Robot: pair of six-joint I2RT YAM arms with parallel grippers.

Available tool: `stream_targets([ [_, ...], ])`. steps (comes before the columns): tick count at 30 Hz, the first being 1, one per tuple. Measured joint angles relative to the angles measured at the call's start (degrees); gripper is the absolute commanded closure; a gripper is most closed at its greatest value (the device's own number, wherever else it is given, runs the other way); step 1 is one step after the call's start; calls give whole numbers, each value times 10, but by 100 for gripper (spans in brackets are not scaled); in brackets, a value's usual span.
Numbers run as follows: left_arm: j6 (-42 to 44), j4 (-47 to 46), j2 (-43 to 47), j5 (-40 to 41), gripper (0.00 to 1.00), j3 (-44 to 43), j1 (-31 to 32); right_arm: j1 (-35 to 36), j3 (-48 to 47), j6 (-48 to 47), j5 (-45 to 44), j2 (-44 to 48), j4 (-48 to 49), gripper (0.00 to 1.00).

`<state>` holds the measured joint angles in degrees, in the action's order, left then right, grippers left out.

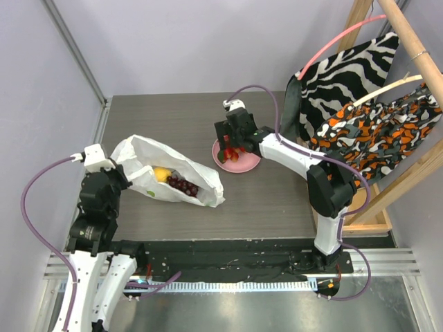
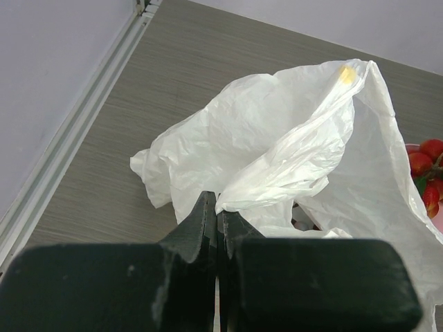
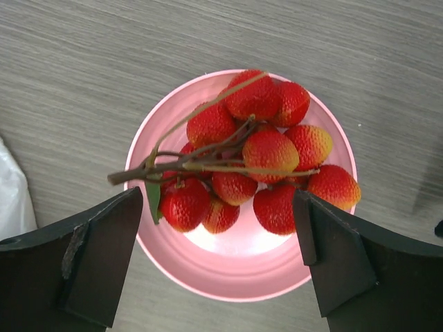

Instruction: Place the fruits into the plastic bag

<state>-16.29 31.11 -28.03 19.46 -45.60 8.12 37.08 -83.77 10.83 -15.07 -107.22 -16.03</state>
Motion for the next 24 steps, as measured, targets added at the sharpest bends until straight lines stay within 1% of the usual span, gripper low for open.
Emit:
stream_targets([
  [3, 0, 0, -2, 0, 100, 0, 0, 1, -16, -9, -7, -19, 1, 2],
  [7, 0, 0, -3, 0, 100, 0, 0, 3, -14, -16, -7, -23, 6, 2],
  [11, 0, 0, -7, 0, 100, 0, 0, 7, -4, -30, -4, -23, 36, 2],
  [16, 0, 0, -13, -1, 100, 0, 0, 28, -16, -59, -10, -36, 43, 5],
  [20, 0, 0, -13, -1, 100, 0, 0, 51, -38, -84, -40, -62, 45, 5],
  [24, 0, 0, -13, -3, 100, 0, 0, 67, -45, -111, -61, -79, 42, 10],
])
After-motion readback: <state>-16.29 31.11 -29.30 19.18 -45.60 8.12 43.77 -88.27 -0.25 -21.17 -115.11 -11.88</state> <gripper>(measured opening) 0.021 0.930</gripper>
